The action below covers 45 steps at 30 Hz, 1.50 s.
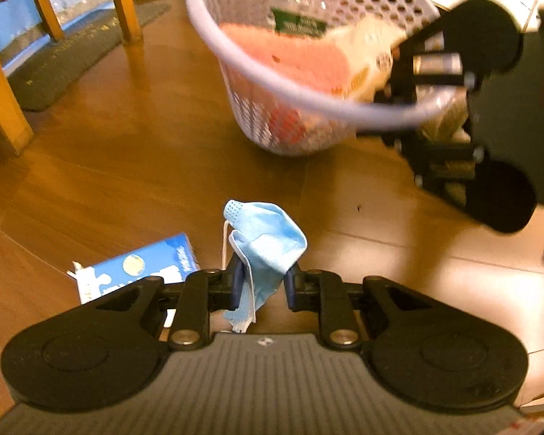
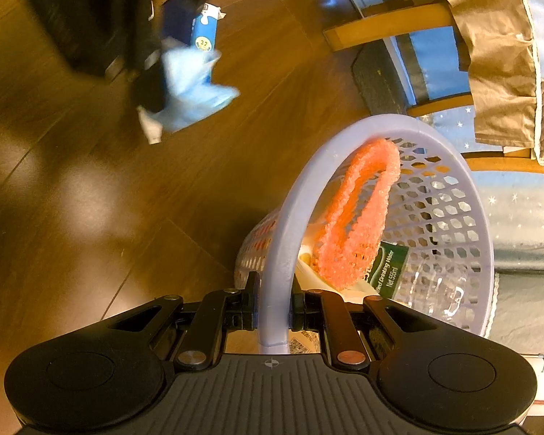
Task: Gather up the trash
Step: 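Lift the mask over the basket and release it with the left gripper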
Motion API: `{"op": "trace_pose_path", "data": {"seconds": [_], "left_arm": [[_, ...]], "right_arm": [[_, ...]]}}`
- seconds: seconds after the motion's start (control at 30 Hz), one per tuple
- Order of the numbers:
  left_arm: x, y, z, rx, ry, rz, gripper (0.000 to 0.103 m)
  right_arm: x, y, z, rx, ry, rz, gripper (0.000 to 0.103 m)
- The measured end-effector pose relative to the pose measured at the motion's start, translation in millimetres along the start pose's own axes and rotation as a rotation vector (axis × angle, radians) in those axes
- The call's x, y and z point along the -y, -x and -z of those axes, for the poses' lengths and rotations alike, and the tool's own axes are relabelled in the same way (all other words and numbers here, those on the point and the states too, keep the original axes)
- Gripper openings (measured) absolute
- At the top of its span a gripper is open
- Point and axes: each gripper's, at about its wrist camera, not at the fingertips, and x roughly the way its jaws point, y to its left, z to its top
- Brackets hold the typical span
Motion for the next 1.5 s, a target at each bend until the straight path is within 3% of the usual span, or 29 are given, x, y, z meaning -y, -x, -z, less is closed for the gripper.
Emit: {"op": "trace_pose_path", "data": {"seconds": [0.53,0.83,1.13,1.5], "left_arm": [[-9,96,-32,0.072,-0.041,-0.054,0.018],[-23,132,-65,0.157,-0.022,-0.075,0.018],[-15,135,-112,0.226,-0.063,-0.027,0.018],[16,109,-156,0.263,-0.155,0.068,0.018]], "right_arm": [[0,1,1,-0.001,-0.003,0.003,0.01],[1,2,1,-0.001,-0.008,-0.001,0.01],[1,2,2,0.001,-0.01,-0.003,0.01],[5,4,1,0.004,-0.03,-0.013,0.01]]}}
